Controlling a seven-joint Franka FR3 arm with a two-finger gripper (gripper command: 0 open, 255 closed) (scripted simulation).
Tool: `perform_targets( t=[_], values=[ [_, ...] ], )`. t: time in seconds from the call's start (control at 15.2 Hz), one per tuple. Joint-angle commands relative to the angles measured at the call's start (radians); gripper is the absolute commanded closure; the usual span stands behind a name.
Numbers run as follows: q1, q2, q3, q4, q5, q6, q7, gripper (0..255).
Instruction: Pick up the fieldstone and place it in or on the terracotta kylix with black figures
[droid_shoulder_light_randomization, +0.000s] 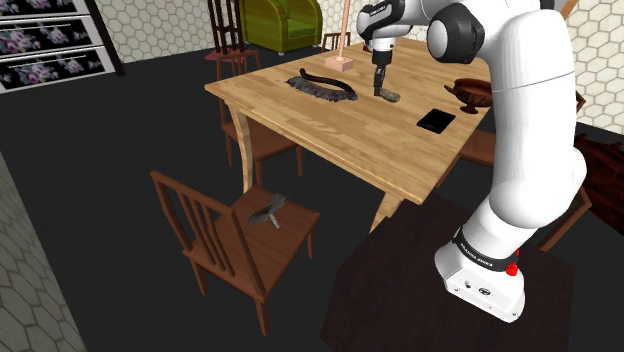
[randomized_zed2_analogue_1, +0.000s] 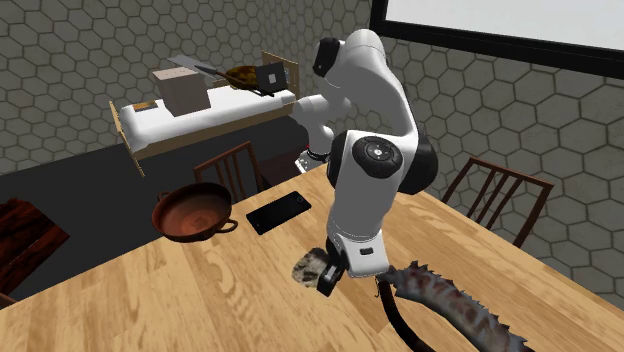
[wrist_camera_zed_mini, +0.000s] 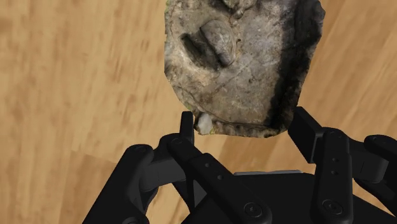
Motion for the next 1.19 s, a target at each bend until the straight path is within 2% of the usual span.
perform_targets(
  t=[0.0, 1.12],
  values=[
    [-0.002, -0.006, -0.003, 0.016, -0.003, -0.022, -0.001, 255],
    [-0.032, -0.022, -0.014, 0.227, -0.015, -0.241, 0.0, 255]
  ],
)
